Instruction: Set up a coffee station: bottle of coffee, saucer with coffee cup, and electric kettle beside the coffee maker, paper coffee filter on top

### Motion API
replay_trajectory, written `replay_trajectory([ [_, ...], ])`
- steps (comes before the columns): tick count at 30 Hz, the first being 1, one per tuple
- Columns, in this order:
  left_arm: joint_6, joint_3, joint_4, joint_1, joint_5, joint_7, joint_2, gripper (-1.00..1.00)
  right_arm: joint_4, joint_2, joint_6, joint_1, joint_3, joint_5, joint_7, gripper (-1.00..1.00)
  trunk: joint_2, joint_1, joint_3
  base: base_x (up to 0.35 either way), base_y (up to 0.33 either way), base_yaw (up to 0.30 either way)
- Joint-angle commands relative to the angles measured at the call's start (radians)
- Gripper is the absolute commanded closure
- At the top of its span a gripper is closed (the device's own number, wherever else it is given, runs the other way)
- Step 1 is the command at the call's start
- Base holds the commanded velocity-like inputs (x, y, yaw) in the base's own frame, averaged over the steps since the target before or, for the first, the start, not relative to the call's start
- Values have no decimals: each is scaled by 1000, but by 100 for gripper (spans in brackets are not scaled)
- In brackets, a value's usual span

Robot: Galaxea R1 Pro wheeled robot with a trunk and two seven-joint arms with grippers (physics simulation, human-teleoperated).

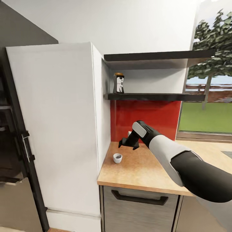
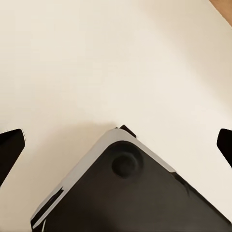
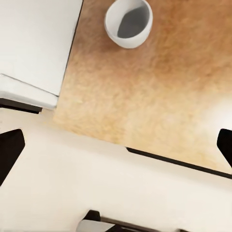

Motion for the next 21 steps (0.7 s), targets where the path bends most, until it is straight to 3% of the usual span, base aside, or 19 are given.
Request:
replay_trajectory([
  [1, -1, 8, -1, 1, -1, -5, 0, -100, 0, 0, 2, 0, 4, -9, -7, -100, 0, 0, -1, 0, 0, 281],
  [5, -1, 8, -1, 1, -1, -5, 0, -100, 0, 0, 2, -1, 4, 0, -7, -100, 0, 0, -3, 0, 0, 274],
  [13, 0, 8, -2, 1, -4, -5, -1, -100, 49, 0, -110, -1, 5, 129, 4, -100, 0, 0, -4, 179, 0, 74],
  [21, 3, 8, -3, 1, -5, -6, 1, -100, 113, 0, -147, -1, 4, 200, 34, -100, 0, 0, -4, 126, 0, 6],
])
